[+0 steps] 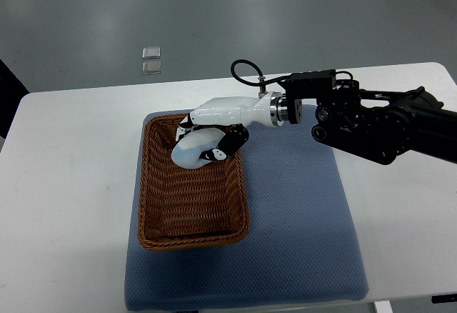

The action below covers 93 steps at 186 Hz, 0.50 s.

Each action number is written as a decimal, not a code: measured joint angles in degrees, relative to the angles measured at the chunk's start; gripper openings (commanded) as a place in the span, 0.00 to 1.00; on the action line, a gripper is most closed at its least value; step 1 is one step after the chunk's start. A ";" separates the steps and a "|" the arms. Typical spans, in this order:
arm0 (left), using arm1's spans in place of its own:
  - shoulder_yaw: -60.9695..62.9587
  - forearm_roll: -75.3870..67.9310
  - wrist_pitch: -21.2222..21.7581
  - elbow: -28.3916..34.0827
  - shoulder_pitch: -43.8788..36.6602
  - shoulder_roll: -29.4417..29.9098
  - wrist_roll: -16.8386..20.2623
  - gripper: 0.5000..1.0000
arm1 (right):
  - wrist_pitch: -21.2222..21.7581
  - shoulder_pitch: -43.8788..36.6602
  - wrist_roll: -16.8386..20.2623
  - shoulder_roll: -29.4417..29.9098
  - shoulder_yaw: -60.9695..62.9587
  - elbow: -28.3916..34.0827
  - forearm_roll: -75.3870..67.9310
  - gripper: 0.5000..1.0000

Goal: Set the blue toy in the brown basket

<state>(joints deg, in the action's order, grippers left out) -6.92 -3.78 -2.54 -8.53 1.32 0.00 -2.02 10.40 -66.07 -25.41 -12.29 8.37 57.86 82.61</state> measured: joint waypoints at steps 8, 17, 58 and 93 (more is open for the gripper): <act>-0.01 0.00 0.00 0.00 0.00 0.00 0.00 1.00 | 0.04 -0.06 0.05 0.65 -0.19 -0.67 0.00 0.41; -0.02 0.00 0.00 0.00 0.00 0.00 0.00 1.00 | 0.09 -0.10 0.15 1.14 -0.27 -1.08 0.00 0.51; -0.02 0.00 0.00 0.00 0.00 0.00 0.00 1.00 | 0.14 0.09 0.63 1.47 -0.29 -1.44 -0.12 0.79; 0.04 0.03 0.00 0.00 0.00 0.00 0.00 1.00 | -0.03 0.38 0.90 -0.86 0.69 -1.50 -4.13 0.79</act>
<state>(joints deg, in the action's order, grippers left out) -6.89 -3.75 -2.54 -8.53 1.32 0.00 -2.02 10.37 -65.69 -24.51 -13.15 9.06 56.36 78.48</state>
